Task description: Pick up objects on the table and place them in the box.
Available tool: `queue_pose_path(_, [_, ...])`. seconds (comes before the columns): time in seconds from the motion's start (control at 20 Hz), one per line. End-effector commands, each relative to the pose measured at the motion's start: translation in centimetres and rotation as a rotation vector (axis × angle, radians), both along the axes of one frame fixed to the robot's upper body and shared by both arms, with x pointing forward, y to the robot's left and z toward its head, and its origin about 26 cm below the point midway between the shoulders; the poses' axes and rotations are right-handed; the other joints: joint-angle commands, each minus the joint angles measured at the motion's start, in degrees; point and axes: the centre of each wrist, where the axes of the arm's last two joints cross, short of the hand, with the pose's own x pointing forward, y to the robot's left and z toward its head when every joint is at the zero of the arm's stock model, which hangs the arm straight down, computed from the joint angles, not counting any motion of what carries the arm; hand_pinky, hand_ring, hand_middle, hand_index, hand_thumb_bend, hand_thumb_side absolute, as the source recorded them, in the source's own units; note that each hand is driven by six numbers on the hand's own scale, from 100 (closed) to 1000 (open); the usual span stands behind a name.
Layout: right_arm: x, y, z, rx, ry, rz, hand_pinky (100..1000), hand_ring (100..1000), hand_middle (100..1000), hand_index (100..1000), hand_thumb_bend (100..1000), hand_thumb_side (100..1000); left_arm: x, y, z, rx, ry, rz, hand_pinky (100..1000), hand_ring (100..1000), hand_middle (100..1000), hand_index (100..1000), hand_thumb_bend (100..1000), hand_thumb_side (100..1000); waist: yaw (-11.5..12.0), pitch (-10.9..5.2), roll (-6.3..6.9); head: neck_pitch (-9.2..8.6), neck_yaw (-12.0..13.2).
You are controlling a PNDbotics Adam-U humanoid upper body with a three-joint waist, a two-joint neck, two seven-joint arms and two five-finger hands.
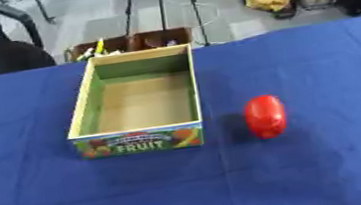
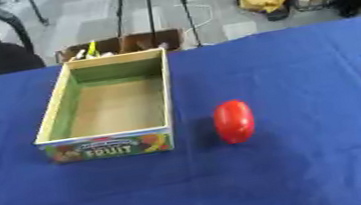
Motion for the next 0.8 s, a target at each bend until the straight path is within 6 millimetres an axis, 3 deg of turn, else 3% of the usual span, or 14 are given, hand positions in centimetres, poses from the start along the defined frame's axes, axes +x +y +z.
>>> queue_pose_path(0.05, [-0.2, 0.0, 2.2, -0.189, -0.048, 0.012, 424, 504, 585, 766, 542, 1000, -0.2, 0.3, 1.0, 0.035, -0.020, -0.006, 212, 203, 469, 422, 100, 792, 0.23, -1.16, -0.17, 0.05, -0.43])
queue_pose_path(0.4, [-0.1, 0.0, 5.4, -0.564, -0.026, 0.043, 504, 581, 659, 796, 644, 1000, -0.2, 0.2, 0.9, 0.039, -0.013, -0.016, 211, 202, 469, 421, 100, 792, 0.77, -1.31, -0.23, 0.42, -0.95])
queue_pose_path(0.8, [-0.3, -0.3, 6.7, -0.784, 0.059, 0.023, 530, 621, 694, 829, 741, 958, -0.2, 0.2, 0.8, 0.044, -0.006, -0.022, 209, 199, 469, 420, 100, 792, 1.36, -0.98, -0.38, 0.52, -1.22])
